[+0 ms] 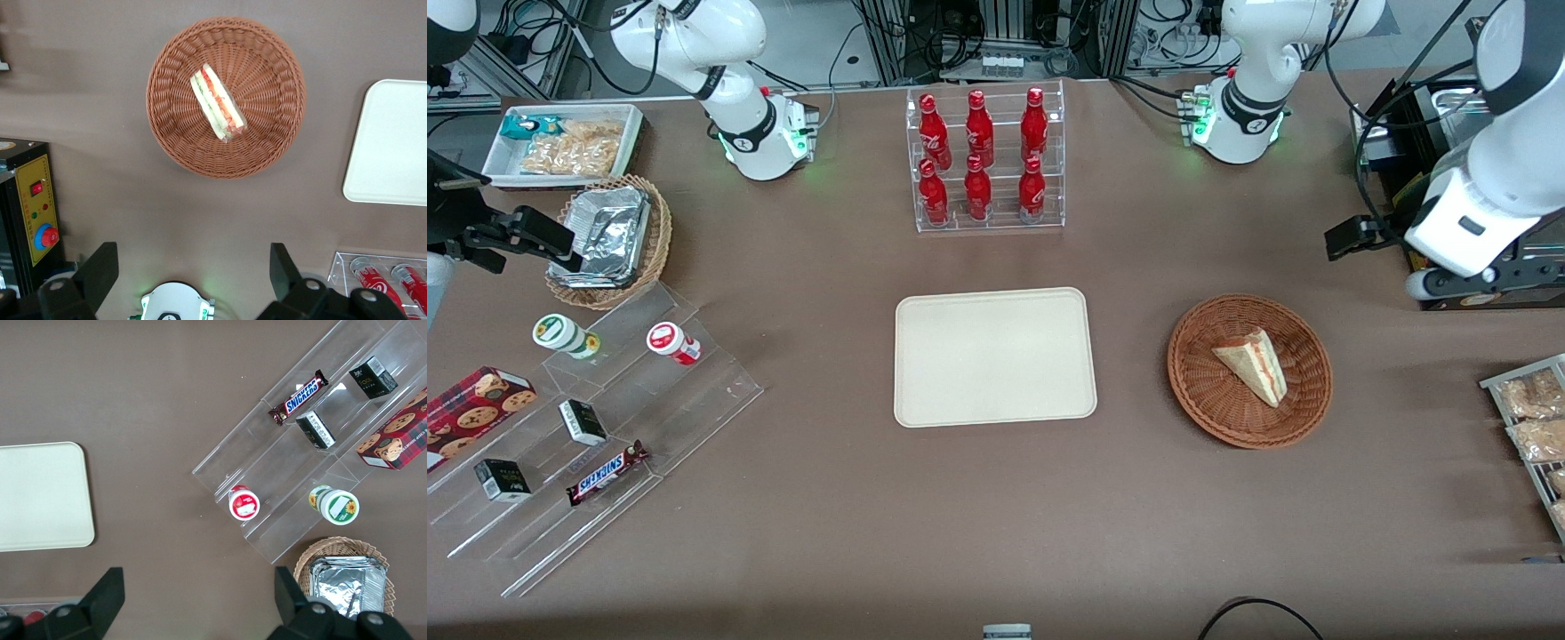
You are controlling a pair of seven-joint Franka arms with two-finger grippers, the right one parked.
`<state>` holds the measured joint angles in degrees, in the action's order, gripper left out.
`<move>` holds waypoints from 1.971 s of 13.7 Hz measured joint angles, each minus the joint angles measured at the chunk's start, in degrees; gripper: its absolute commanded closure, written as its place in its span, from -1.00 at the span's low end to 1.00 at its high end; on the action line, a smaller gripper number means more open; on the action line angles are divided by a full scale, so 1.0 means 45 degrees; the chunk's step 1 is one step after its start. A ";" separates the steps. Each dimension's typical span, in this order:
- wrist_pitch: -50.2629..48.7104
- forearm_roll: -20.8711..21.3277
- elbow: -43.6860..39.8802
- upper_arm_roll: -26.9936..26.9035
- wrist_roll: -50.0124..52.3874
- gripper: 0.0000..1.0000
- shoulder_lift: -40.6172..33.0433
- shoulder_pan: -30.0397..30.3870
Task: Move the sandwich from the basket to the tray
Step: 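Move the left gripper over the wrapped sandwich in the wicker basket, then lower the open left gripper and close it on the sandwich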
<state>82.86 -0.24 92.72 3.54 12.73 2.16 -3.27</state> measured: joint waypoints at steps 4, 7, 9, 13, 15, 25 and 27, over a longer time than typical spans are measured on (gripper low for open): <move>0.1137 0.0000 0.1179 0.0001 -0.0074 -1.00 0.0535 -0.0007; 0.2809 0.0000 0.2400 0.0001 -0.0107 -1.00 0.0764 -0.0009; 0.3781 0.0000 0.3015 0.0001 -0.0118 -1.00 0.1002 -0.0010; 0.5826 0.0000 0.4202 0.0000 -0.0116 -1.00 0.1470 -0.0009; 0.6317 0.0000 0.4567 -0.0004 -0.0075 -1.00 0.1595 -0.0008; 1.0455 -0.0001 0.6992 -0.0055 0.4864 -1.00 0.1611 0.0006; 1.1437 -0.0007 0.7469 -0.0033 0.6491 -1.00 0.1634 -0.0016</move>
<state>134.33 -0.27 126.33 3.39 41.94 9.51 -3.34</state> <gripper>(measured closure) 0.000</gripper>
